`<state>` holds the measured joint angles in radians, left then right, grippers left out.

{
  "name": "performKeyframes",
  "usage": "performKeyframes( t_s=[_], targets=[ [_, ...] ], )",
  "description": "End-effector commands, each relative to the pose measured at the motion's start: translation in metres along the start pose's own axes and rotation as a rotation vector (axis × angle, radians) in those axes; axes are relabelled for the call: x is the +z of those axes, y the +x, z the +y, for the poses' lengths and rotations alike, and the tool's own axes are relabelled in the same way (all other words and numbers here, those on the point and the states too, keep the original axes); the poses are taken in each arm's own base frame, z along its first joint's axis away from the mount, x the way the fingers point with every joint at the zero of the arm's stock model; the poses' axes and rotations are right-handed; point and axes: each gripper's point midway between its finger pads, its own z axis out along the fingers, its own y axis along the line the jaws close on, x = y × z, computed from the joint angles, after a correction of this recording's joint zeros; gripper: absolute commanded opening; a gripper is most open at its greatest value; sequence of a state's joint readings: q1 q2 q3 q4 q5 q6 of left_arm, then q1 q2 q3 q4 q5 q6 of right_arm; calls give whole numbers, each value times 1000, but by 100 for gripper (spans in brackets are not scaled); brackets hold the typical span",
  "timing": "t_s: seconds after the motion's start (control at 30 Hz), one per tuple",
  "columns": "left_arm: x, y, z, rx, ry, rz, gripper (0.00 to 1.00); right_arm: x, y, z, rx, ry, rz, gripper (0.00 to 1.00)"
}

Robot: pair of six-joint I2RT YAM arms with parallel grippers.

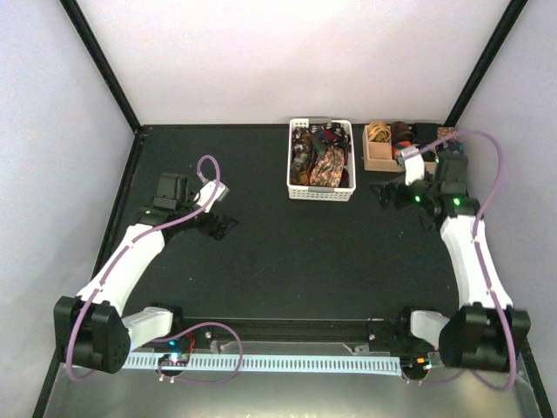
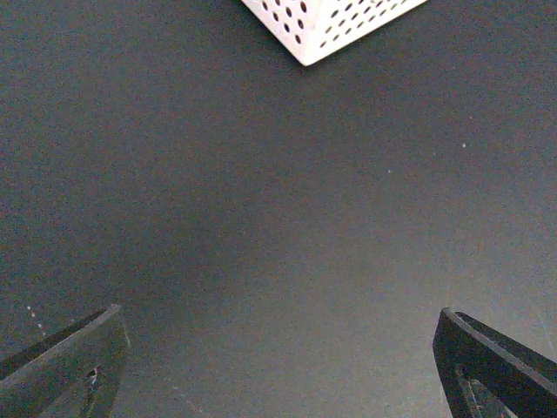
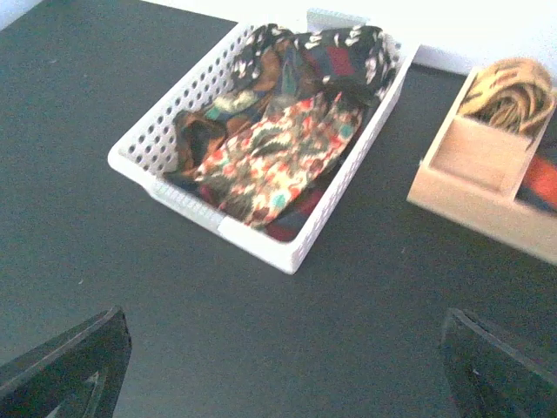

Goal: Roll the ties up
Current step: Pick up the tie from the center of the board.

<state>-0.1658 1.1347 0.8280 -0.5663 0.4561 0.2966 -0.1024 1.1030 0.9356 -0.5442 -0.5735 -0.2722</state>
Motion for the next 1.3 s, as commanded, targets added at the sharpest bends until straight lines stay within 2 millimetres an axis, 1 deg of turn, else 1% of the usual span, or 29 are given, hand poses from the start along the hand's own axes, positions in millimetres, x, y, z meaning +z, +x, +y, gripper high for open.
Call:
performKeyframes(
  t_s=[0.0, 0.03, 0.1, 0.2, 0.23, 0.27, 0.33, 0.4, 0.53, 0.6, 0.73, 0.8, 0.9, 0.97, 1.1, 1.2, 1.27],
  targets=[
    [-5, -22, -1, 8, 10, -57, 99, 27, -55, -21, -72, 69, -34, 100],
    [-5, -21, -1, 6, 13, -52, 99, 34, -75, -20, -106, 74, -41, 100],
    [-5, -20, -2, 3, 17, -44, 99, 57, -91, -18, -147, 71, -5, 98],
    [-5, -21, -1, 4, 9, -49, 99, 89, -95, -10, -166, 34, 87, 91],
    [-6, -22, 0, 5, 1, -54, 99, 105, -88, -7, -158, 13, 138, 89],
    [-7, -23, 0, 4, -1, -57, 99, 117, -84, -2, -153, -8, 171, 87],
    [-9, -25, 0, 7, -4, -64, 99, 137, -76, 4, -136, -24, 216, 85],
    [-9, -26, -1, 9, 0, -69, 99, 154, -68, 6, -113, -17, 237, 85],
    [-9, -29, -1, 9, 2, -71, 99, 188, -49, 0, -107, 20, 308, 84],
    [-9, -30, -1, 8, 4, -74, 99, 205, -32, -5, -87, 29, 376, 83],
    [-11, -32, -1, 8, 3, -79, 99, 225, -18, -24, -69, 105, 415, 80],
    [-12, -32, -2, 9, 3, -83, 99, 233, -11, -29, -59, 121, 424, 77],
    [-12, -33, -1, 9, 2, -88, 99, 246, -5, -33, -30, 134, 430, 77],
    [-12, -34, -2, 7, 4, -88, 99, 255, -4, -36, -9, 136, 434, 79],
    [-13, -34, -2, 6, 5, -88, 99, 273, -2, -27, 56, 66, 437, 84],
    [-12, -33, -1, 4, 3, -86, 99, 284, -1, -24, 70, 41, 445, 83],
    [-12, -33, -1, 3, -2, -85, 99, 290, 3, -27, 62, 62, 468, 80]
  ],
)
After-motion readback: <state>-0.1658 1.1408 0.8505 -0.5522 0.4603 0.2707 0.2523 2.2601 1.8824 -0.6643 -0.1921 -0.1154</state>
